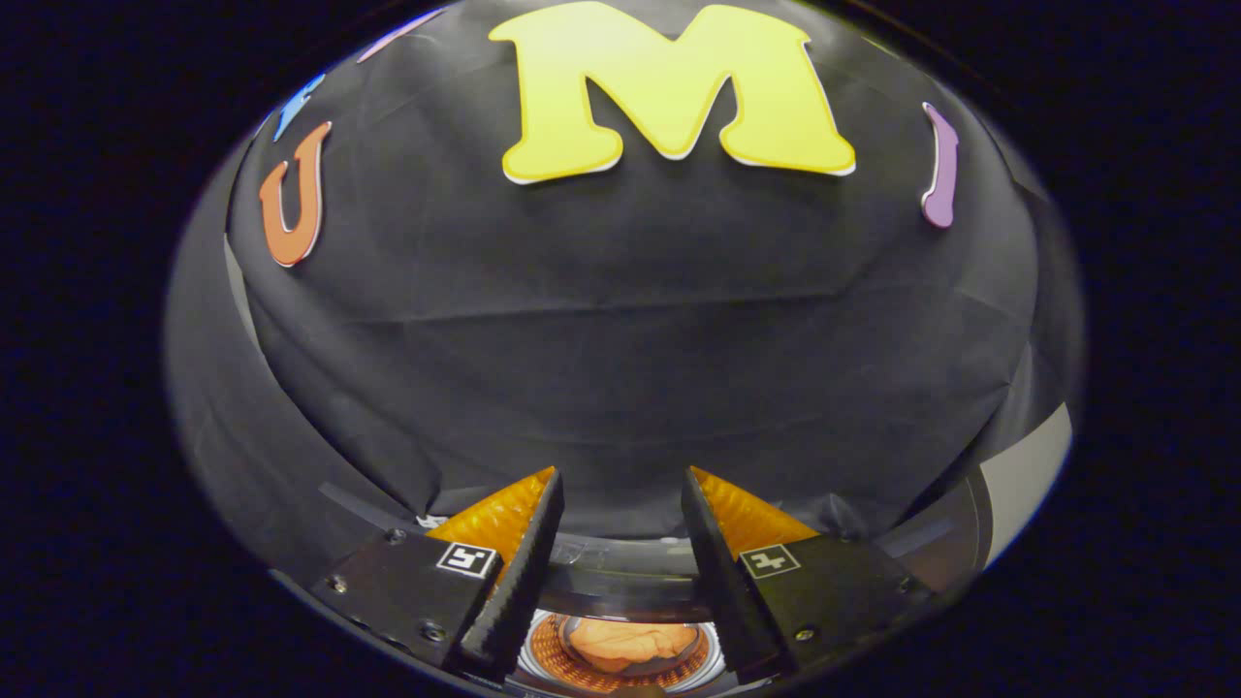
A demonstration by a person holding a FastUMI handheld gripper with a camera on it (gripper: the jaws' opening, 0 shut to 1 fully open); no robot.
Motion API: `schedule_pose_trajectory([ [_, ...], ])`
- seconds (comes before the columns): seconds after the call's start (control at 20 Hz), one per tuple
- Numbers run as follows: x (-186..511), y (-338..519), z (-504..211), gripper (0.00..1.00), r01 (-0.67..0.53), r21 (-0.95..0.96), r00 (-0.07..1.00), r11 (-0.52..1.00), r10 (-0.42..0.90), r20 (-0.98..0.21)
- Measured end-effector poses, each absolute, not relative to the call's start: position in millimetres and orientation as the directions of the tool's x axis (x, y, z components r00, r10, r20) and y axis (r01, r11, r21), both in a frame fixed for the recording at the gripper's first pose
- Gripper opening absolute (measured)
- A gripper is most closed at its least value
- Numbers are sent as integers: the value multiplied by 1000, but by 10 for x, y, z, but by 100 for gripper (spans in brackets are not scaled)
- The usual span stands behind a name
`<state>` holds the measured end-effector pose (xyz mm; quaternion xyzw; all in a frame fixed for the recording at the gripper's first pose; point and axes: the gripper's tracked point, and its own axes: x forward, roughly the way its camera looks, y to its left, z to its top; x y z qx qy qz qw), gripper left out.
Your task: Put the clothes into the washing machine and then close the washing machine lid.
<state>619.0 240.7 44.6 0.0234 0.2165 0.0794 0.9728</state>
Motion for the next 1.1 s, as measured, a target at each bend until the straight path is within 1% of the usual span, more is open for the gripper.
schedule_pose_trajectory([
  [1.1,5586,2389,306,77,-131,65,936,989,145,-321],
])
